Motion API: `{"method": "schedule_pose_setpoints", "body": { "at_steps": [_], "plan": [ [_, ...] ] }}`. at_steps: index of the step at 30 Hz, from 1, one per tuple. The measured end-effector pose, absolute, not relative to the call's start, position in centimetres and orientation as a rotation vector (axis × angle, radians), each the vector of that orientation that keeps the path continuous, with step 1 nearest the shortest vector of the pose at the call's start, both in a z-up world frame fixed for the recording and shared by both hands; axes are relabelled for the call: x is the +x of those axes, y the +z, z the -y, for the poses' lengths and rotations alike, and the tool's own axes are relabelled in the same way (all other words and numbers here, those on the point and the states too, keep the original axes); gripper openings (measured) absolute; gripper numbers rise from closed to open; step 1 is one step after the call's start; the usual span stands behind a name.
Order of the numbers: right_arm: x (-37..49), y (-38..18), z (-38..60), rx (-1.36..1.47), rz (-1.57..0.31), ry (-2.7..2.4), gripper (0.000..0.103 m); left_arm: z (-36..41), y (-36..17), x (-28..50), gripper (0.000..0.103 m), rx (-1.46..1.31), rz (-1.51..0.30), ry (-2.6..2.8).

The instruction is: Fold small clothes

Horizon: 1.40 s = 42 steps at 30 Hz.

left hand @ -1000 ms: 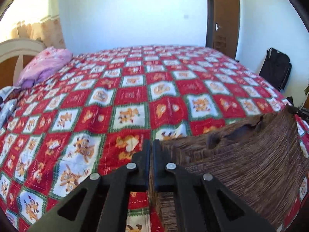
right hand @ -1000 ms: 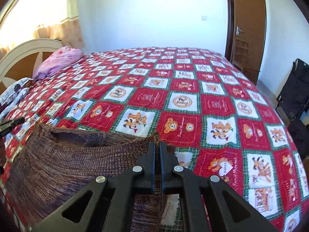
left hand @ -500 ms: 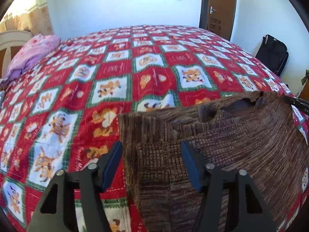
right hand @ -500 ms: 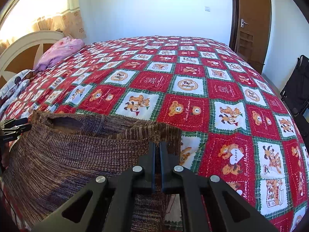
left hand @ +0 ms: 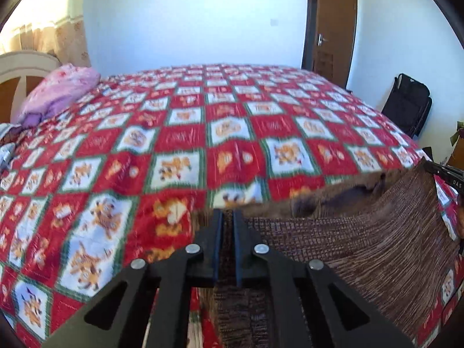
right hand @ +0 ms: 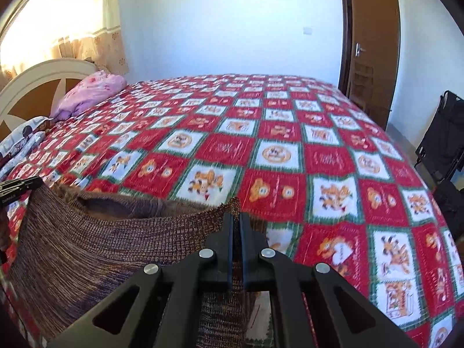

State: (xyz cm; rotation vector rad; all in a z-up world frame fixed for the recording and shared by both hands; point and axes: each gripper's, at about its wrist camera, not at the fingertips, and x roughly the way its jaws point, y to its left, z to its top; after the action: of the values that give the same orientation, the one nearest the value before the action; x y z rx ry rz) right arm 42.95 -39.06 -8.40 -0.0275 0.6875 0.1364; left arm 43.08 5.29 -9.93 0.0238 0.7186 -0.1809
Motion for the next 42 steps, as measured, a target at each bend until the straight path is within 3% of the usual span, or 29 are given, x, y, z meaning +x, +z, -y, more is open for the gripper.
{"method": "schedule_pose_setpoints", "body": {
  "at_steps": [7,10,13,15,16,17,19,26,34,37,42],
  "plan": [
    [44.6,-9.7,39.1,-0.015,-0.704,0.083,0.003,-5.9,-11.6,45.1,0.008,-0.001,-0.731,-0.11],
    [45.8,-12.0,39.2,-0.02,-0.792,0.059,0.003,-5.9,-13.7,45.7,0.008,0.004,-0.792,-0.088],
    [46.5,-13.7,39.3,-0.048,-0.864,0.041,0.004,-5.6,-14.8,45.9,0.012,0.029,-0.833,-0.066],
    [46.4,-13.6,39.4,-0.045,-0.879,0.056,0.005,-5.5,-13.9,45.4,0.022,0.031,-0.82,-0.057],
    [46.3,-13.3,39.5,-0.047,-0.882,0.053,0.011,-5.6,-13.4,45.0,0.04,0.029,-0.819,-0.052],
    [46.0,-12.9,39.5,-0.053,-0.878,0.043,0.032,-5.6,-12.9,44.4,0.061,0.027,-0.813,-0.046],
    [44.7,-11.7,39.7,-0.059,-0.856,0.046,0.059,-6.0,-12.0,43.1,0.069,0.019,-0.779,-0.04],
    [36.4,-8.5,38.3,0.0,-0.814,0.213,0.059,-6.0,-11.6,36.7,0.072,0.02,-0.788,-0.098],
    [31.2,-14.3,36.8,-0.006,-0.966,0.265,0.06,-4.2,-15.0,32.4,0.075,0.101,-0.831,-0.082],
    [30.2,-14.3,36.6,-0.026,-0.936,0.248,0.06,-4.5,-15.0,32.6,0.083,0.095,-0.839,-0.067],
    [30.0,-13.2,34.6,-0.08,-0.967,0.204,0.06,-5.1,-15.1,32.6,0.087,0.062,-0.856,-0.07]
  ]
}}
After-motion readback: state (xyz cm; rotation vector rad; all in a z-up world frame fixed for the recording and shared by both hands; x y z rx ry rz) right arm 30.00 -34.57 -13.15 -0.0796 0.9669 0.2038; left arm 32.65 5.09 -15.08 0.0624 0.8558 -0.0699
